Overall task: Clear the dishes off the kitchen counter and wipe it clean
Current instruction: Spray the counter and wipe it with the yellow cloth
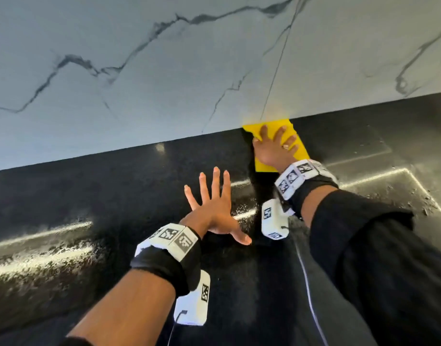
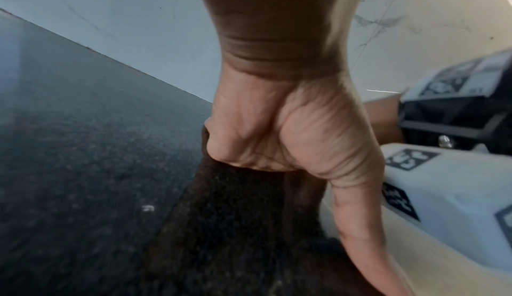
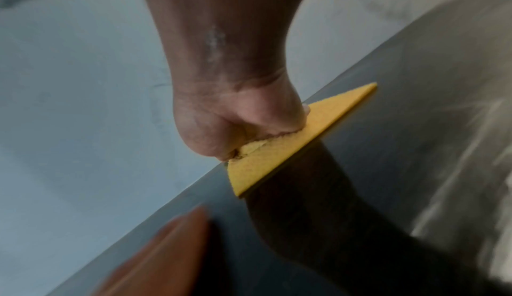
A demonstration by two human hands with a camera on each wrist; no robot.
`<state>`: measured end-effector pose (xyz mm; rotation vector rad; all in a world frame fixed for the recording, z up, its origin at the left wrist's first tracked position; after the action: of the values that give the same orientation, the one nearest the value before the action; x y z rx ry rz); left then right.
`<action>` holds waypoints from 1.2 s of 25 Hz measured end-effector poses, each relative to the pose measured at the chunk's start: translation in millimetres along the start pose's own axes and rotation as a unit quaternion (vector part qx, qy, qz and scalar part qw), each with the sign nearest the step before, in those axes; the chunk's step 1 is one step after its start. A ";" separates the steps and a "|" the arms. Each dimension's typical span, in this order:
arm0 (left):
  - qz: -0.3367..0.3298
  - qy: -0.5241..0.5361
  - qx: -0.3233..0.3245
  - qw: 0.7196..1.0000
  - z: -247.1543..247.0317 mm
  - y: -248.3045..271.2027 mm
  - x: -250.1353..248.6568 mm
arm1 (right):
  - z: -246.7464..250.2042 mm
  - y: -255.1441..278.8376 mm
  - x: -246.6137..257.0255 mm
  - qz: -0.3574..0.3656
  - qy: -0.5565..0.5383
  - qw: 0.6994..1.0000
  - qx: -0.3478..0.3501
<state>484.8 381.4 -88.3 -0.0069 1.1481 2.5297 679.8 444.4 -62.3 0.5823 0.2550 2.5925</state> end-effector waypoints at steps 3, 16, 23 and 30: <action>0.039 -0.029 0.010 0.999 0.6 -2.4 1.1 | -53.2 12.3 96.2 0.190 0.042 0.976 0.102; 0.041 -0.021 0.015 0.999 7.2 6.4 1.3 | 20.7 24.3 -80.0 0.183 0.105 0.972 0.105; 0.082 -0.114 0.007 0.990 26.3 7.9 -31.3 | -9.8 129.7 -107.3 0.384 0.141 0.894 0.182; 0.040 -0.090 0.016 0.995 37.1 -4.8 -76.6 | 3.9 104.8 -141.2 0.210 0.115 0.962 0.130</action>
<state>563.2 386.7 -55.4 0.2755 1.1377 2.5198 752.4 285.2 -80.4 0.4592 0.6156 3.0697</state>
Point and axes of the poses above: each hand's wrist, its own y-axis away from the middle knuckle, its own z-axis out of the back of the hand, x = y × z, the point moved 8 cm from there along -y, towards the middle knuckle, and after that the axes turned 13 degrees about z, right-handed, at the moved point
